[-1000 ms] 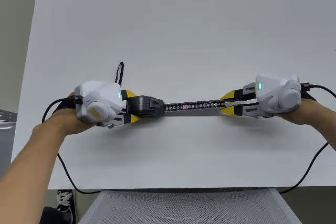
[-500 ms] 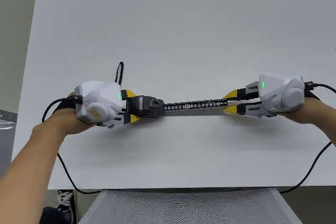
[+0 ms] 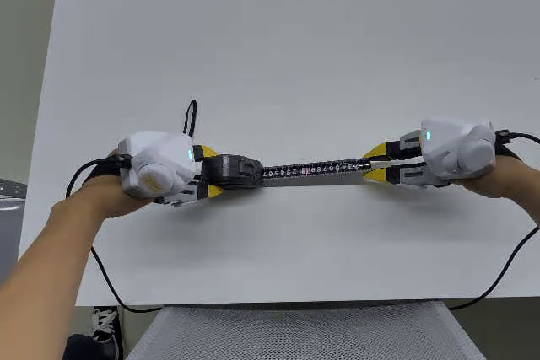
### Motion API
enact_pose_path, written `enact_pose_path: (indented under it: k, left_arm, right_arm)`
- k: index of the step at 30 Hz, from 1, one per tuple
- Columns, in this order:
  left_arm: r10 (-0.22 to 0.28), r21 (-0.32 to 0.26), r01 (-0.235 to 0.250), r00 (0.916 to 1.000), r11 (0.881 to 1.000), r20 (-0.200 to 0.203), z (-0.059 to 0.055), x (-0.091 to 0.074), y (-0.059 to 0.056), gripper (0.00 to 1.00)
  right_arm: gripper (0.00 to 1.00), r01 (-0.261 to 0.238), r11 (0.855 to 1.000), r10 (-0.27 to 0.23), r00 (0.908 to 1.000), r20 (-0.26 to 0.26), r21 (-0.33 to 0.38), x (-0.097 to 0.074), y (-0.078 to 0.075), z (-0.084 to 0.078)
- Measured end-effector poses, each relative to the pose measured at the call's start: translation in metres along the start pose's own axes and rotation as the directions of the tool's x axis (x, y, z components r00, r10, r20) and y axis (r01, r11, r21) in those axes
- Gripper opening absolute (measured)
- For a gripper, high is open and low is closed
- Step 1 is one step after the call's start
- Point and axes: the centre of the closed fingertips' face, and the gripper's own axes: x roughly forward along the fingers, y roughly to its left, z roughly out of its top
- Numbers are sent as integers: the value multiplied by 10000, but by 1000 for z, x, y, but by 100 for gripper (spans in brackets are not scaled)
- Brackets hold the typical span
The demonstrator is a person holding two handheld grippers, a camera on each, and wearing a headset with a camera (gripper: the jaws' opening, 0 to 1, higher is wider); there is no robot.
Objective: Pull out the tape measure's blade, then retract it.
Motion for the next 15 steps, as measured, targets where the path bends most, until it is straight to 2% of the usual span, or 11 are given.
enact_pose_path:
  k: [15]
  left_arm:
    - [-7, 29, 7, 10000, 10000, -34, 1, 0, 0, 27]
  right_arm:
    - [10, 59, 10000, -58, 9999, -108, 78, -7, -1, -9]
